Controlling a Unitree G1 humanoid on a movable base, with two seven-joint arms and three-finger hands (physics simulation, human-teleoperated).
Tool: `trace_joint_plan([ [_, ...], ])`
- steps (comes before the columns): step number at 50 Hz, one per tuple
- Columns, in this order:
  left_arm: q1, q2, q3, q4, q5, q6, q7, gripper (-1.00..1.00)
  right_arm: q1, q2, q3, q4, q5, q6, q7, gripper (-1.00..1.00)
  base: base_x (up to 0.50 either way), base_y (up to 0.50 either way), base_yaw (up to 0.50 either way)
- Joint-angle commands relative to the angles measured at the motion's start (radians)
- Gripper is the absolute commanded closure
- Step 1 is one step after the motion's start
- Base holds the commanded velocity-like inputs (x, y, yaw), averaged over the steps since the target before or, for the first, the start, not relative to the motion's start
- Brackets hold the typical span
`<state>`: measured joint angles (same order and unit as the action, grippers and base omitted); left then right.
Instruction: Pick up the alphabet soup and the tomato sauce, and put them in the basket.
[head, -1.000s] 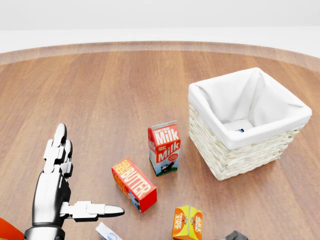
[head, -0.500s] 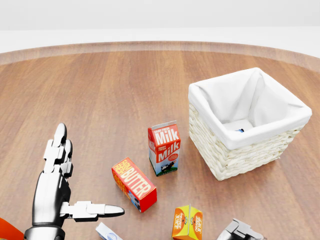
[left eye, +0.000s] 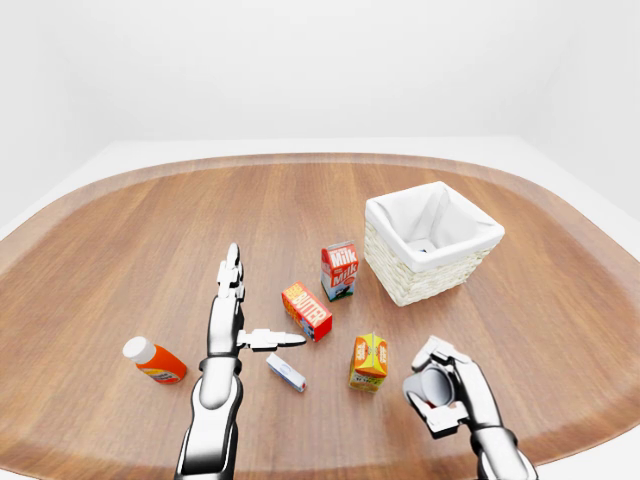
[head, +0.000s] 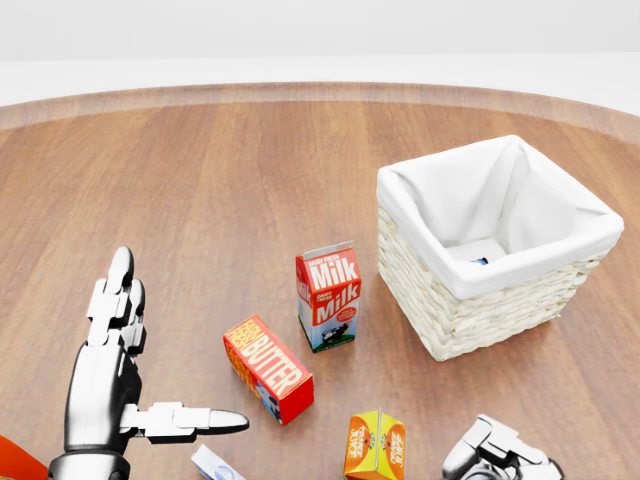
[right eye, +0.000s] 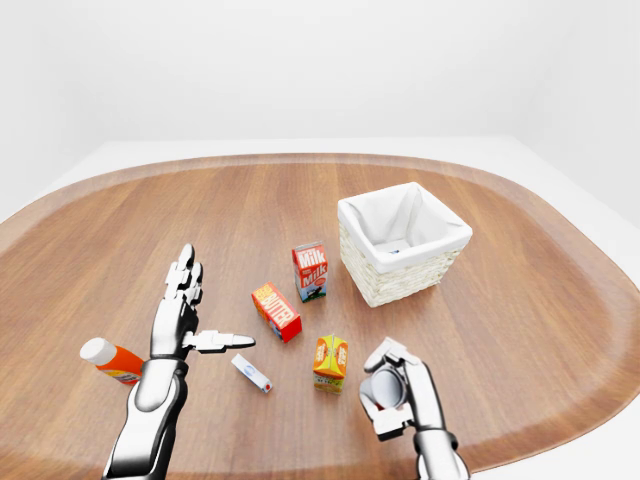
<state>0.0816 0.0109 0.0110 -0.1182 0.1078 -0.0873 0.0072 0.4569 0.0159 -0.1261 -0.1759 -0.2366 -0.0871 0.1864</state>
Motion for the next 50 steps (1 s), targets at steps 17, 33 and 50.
trace_joint_plan([
  [17, 0.002, -0.001, 0.003, -0.004, -0.019, 0.000, -0.010, -1.00, 0.038, 0.042, -0.040, -0.192, 0.009, 0.000, 0.052, 1.00, 0.00, 0.00, 0.00],
  [33, 0.002, -0.001, 0.003, -0.004, -0.019, 0.000, -0.009, -1.00, 0.024, 0.065, -0.051, -0.376, -0.025, 0.000, 0.093, 1.00, 0.00, 0.00, 0.00],
  [50, 0.002, -0.001, 0.003, -0.004, -0.019, 0.000, -0.009, -1.00, -0.051, 0.052, -0.038, -0.527, -0.093, 0.000, 0.108, 1.00, 0.00, 0.00, 0.00],
])
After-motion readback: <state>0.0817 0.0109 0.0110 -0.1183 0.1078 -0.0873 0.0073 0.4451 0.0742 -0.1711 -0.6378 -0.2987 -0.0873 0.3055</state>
